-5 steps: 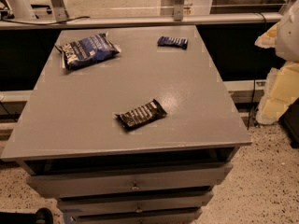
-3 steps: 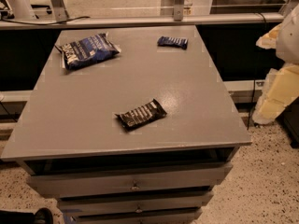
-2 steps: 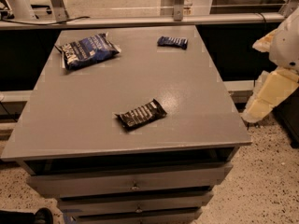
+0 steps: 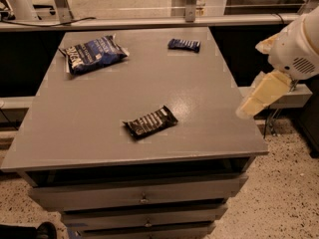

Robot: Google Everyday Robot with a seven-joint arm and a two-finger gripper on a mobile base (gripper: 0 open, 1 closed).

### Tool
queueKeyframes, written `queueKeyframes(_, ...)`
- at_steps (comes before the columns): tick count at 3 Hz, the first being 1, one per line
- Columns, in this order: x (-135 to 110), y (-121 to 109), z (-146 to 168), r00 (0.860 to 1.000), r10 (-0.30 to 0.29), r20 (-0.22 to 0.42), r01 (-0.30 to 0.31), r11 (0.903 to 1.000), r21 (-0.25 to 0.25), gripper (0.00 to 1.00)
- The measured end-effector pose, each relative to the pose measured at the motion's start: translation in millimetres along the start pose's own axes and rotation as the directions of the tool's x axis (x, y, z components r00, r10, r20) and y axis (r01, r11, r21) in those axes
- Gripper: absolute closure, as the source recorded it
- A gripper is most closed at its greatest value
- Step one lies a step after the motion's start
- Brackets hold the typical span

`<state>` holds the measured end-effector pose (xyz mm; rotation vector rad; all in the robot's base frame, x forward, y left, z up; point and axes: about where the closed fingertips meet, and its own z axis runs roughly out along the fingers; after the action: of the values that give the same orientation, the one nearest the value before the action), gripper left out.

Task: Move rxbar blueberry near rxbar chocolate

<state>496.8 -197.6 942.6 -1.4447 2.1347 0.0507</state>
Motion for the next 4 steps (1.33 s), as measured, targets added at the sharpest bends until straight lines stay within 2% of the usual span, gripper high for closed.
queueKeyframes(1, -12, -6, 17, 0.997, 0.022, 0.076, -0.021, 0.9997, -0.007, 0.00)
queueKeyframes(2, -25, -13, 34, 0.987, 0.050, 0.155, -0.049, 0.9987, -0.011, 0.00)
queueKeyframes(3, -37, -37, 55, 0.967, 0.080, 0.241, -0.088, 0.9959, 0.021, 0.00)
queueKeyframes(4, -42, -74, 74, 0.942, 0.111, 0.317, -0.143, 0.9864, 0.081, 0.00)
